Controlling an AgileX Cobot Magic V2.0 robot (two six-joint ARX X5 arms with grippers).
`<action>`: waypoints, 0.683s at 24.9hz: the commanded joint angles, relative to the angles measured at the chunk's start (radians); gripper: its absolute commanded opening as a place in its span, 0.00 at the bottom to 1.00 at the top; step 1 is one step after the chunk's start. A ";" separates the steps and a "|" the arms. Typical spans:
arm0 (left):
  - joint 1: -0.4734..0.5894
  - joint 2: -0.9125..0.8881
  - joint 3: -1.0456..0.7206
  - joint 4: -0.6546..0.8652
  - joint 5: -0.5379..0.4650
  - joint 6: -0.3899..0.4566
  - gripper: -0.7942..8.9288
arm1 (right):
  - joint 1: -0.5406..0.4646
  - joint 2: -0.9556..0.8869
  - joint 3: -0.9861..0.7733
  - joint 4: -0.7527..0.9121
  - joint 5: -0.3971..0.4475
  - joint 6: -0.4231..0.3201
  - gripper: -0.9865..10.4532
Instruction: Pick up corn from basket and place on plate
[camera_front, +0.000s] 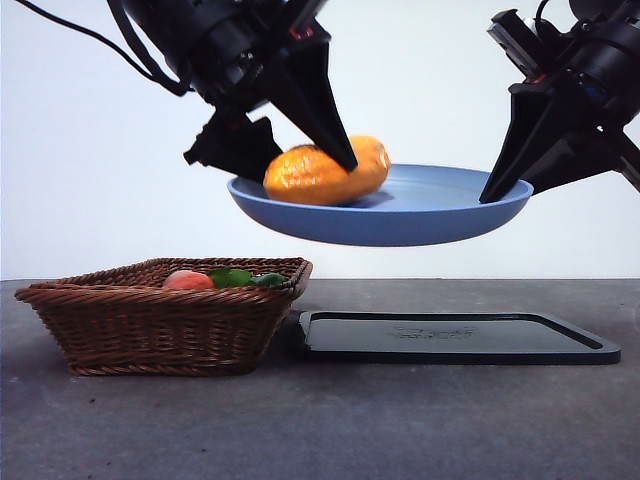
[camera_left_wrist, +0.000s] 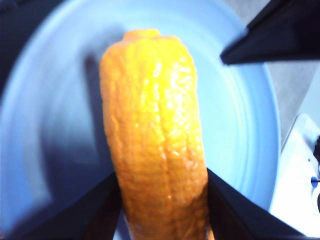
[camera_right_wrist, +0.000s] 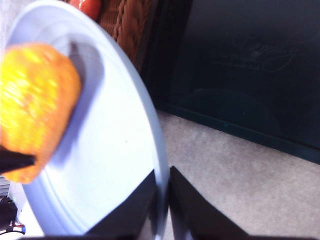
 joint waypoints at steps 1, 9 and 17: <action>-0.010 0.020 0.015 0.002 0.002 0.016 0.29 | -0.005 0.011 0.020 0.013 -0.024 0.006 0.09; -0.022 0.020 0.015 -0.002 0.002 0.027 0.40 | -0.013 0.011 0.020 0.013 -0.026 0.002 0.09; -0.023 0.005 0.016 0.001 0.002 0.019 0.40 | -0.017 0.011 0.020 0.013 -0.023 0.001 0.09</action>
